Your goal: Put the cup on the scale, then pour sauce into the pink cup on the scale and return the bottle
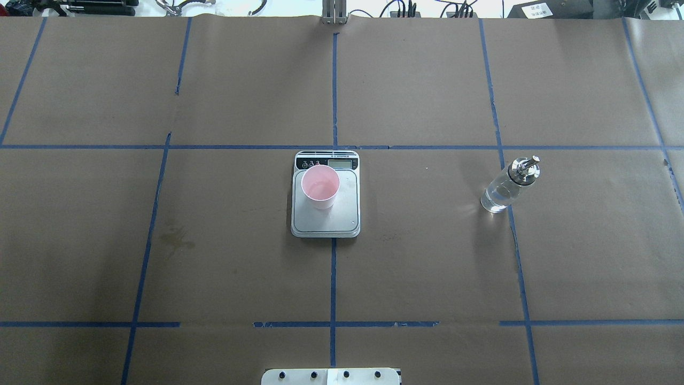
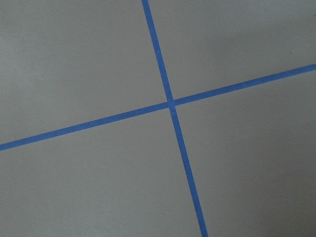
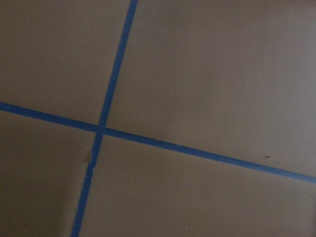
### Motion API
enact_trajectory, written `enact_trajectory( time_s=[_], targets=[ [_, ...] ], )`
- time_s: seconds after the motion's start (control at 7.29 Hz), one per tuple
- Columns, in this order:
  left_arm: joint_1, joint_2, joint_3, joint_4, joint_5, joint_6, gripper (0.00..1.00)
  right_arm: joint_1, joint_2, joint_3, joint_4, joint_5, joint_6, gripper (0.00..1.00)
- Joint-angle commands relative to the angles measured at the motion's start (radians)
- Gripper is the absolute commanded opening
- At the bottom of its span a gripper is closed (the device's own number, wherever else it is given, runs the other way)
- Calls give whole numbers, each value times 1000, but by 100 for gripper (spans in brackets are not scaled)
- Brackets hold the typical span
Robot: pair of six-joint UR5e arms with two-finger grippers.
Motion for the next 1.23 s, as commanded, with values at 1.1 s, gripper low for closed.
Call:
enact_trajectory(
  time_s=[1.1],
  targets=[
    [0,-2,-4,0,-2,-1,100,16,2,133,-332,35,82,100]
  ],
)
